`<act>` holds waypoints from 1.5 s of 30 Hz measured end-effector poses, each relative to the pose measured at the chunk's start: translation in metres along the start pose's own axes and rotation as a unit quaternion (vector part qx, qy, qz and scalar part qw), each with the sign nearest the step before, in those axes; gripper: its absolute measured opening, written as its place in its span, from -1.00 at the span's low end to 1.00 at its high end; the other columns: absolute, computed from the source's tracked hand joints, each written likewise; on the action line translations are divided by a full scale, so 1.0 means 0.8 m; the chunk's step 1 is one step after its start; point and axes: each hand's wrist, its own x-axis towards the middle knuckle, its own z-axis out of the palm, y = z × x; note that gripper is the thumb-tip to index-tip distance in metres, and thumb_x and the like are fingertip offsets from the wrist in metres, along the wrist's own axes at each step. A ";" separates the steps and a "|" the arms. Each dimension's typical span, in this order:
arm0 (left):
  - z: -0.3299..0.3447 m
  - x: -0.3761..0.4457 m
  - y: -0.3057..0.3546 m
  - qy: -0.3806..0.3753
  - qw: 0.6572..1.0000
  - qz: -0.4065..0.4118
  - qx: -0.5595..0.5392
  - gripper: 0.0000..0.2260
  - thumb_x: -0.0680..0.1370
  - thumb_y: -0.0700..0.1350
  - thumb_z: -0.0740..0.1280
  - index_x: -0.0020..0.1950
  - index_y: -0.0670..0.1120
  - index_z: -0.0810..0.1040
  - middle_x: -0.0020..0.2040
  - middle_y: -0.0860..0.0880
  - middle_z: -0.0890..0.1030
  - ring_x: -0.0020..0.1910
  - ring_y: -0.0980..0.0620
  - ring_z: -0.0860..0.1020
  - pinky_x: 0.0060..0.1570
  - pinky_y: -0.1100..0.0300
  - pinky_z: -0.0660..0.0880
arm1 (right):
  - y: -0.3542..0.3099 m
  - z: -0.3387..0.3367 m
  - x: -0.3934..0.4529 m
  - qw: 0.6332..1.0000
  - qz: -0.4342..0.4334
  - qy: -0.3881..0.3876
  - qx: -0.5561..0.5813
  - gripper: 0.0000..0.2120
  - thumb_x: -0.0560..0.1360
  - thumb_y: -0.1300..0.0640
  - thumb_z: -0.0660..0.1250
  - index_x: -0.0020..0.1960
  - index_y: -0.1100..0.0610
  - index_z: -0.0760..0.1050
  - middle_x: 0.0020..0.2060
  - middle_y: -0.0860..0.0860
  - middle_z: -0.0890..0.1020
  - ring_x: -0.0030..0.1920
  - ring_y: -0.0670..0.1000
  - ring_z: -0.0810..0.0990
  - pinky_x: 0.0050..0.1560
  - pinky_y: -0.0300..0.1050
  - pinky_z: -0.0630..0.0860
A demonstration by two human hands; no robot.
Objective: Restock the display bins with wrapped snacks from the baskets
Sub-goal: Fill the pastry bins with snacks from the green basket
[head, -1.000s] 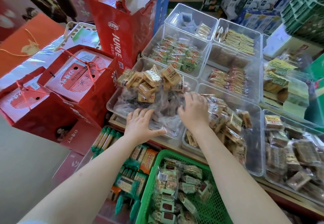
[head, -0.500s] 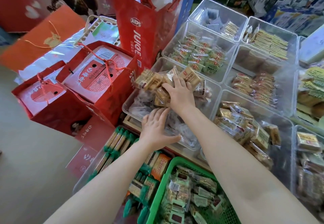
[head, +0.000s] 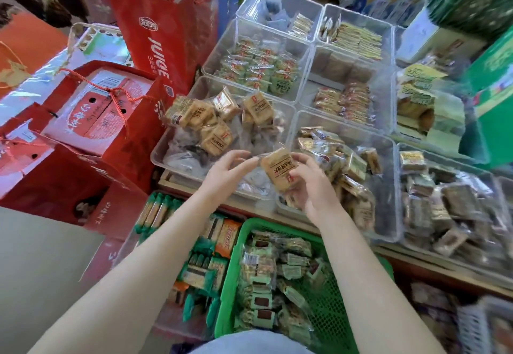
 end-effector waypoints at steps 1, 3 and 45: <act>0.019 -0.009 0.015 -0.025 0.999 -0.001 -0.047 -0.60 0.52 0.18 0.41 0.29 0.03 0.56 0.11 0.00 0.68 0.08 0.03 0.65 0.12 0.03 0.58 | 0.005 -0.013 -0.013 1.000 0.002 -0.002 0.006 -0.74 0.56 0.31 0.16 0.15 0.09 0.50 -0.05 0.16 0.67 -0.03 0.18 0.58 -0.11 0.07 0.48; 0.056 -0.022 0.035 -0.035 0.996 -0.003 -0.077 -0.67 0.49 0.11 0.49 0.17 -0.02 0.62 -0.03 -0.06 0.72 -0.08 0.00 0.71 -0.11 0.07 0.65 | 0.010 -0.030 -0.037 0.999 -0.017 0.014 -0.040 -0.78 0.57 0.24 0.20 0.16 0.08 0.52 0.00 0.16 0.66 0.03 0.15 0.61 -0.02 0.11 0.57; -0.011 0.039 0.007 0.190 0.957 0.126 0.179 -0.40 0.39 -0.03 0.52 0.40 0.08 0.40 0.17 0.07 0.55 0.16 0.07 0.45 0.04 0.20 0.36 | 0.000 0.025 0.045 0.993 -0.033 0.030 -0.106 -0.77 0.64 0.00 0.27 0.21 0.11 0.50 0.10 0.17 0.65 0.03 0.12 0.68 0.07 0.04 0.62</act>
